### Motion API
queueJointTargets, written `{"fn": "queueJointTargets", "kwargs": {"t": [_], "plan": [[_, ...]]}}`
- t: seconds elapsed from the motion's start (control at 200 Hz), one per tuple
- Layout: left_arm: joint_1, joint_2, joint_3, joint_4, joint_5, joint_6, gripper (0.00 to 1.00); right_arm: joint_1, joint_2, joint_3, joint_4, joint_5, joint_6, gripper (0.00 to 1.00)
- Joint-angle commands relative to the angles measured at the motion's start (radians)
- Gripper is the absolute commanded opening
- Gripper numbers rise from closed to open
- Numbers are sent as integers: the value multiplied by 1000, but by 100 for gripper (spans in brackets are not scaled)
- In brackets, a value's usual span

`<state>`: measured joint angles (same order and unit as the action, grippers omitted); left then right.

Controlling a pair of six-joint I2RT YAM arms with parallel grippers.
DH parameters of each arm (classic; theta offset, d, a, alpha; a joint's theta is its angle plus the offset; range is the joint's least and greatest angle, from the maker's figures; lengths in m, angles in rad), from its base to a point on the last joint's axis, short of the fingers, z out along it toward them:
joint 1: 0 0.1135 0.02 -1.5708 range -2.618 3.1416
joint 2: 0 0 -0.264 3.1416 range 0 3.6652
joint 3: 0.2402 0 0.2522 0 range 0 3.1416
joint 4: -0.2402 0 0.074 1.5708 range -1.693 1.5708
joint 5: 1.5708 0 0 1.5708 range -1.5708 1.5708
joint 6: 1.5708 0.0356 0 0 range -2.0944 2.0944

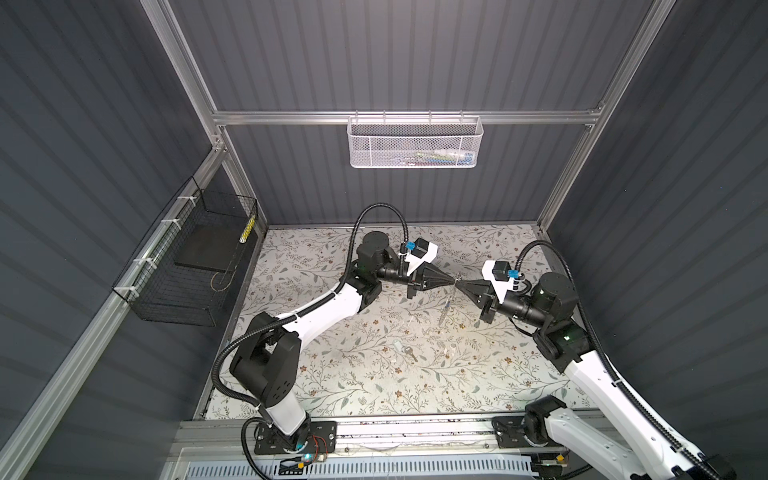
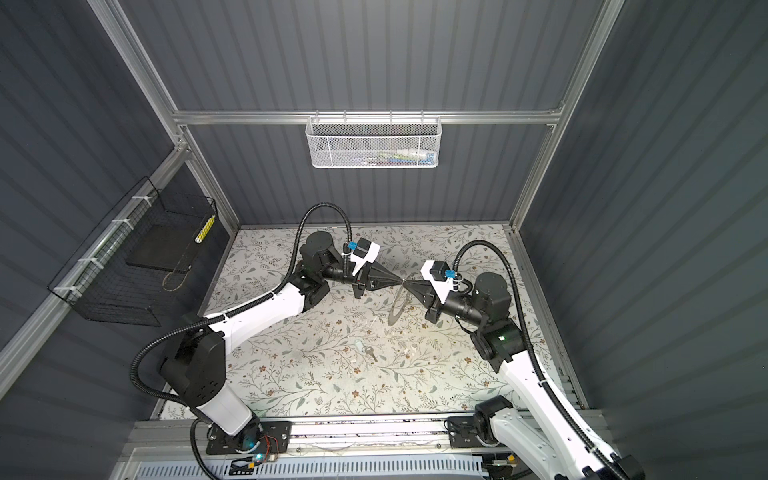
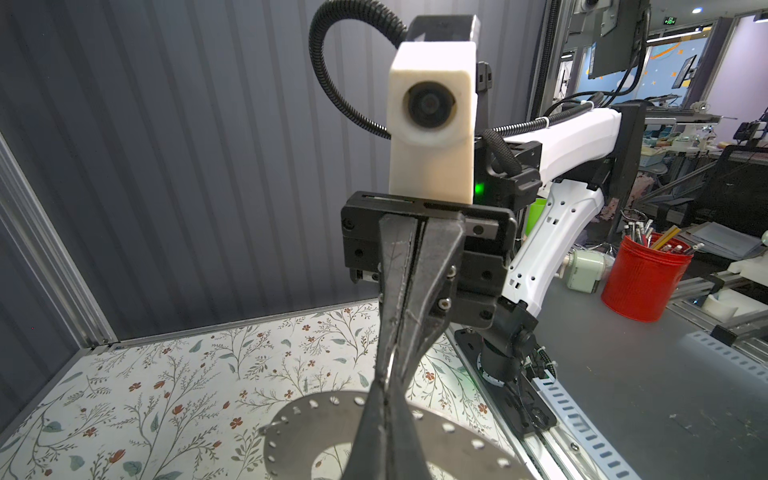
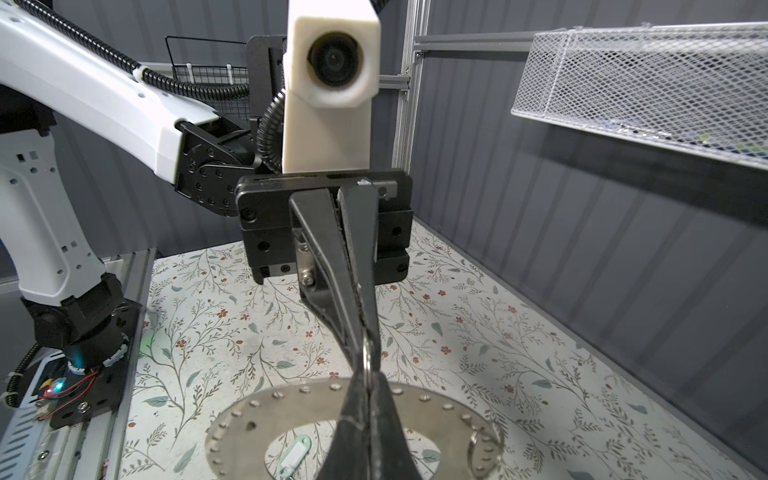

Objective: Put the keys on the keyring

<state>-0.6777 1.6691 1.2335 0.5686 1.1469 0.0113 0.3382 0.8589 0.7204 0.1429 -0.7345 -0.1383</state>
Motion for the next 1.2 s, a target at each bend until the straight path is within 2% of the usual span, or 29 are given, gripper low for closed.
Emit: {"fn": "queueJointTargets", "kwargs": {"t": [0.0, 0.04, 0.08, 0.13, 0.165, 0.205, 0.265, 0.39, 0.625, 0.985, 1.196], "plan": [[0, -5, 15, -45, 28, 40, 0, -4, -7, -4, 30, -15, 1, 0], [0, -3, 20, -69, 25, 56, 0, -4, -9, -4, 22, -10, -2, 0], [0, -3, 24, -87, 20, 63, 9, -4, -11, 0, 5, -5, -9, 0], [0, -6, 25, -98, 12, 68, 25, -4, -12, 8, -30, 5, -19, 0], [0, -11, 24, -114, 0, 81, 32, -4, -14, 17, -62, 8, -31, 0], [0, -25, 26, -154, -20, 119, 36, -4, -14, 28, -102, 17, -44, 0], [0, -47, 46, -304, -58, 248, 39, -4, -15, 48, -164, 31, -68, 0], [-1, -71, 113, -568, -119, 456, 40, -4, -8, 94, -294, 54, -113, 0], [-60, -67, 243, -877, -279, 729, 39, -4, 27, 167, -438, 58, -151, 0], [-96, -51, 293, -950, -384, 791, 35, -2, 54, 206, -508, 22, -175, 0], [-102, -42, 306, -958, -391, 801, 30, -2, 57, 208, -516, 15, -179, 0]]}}
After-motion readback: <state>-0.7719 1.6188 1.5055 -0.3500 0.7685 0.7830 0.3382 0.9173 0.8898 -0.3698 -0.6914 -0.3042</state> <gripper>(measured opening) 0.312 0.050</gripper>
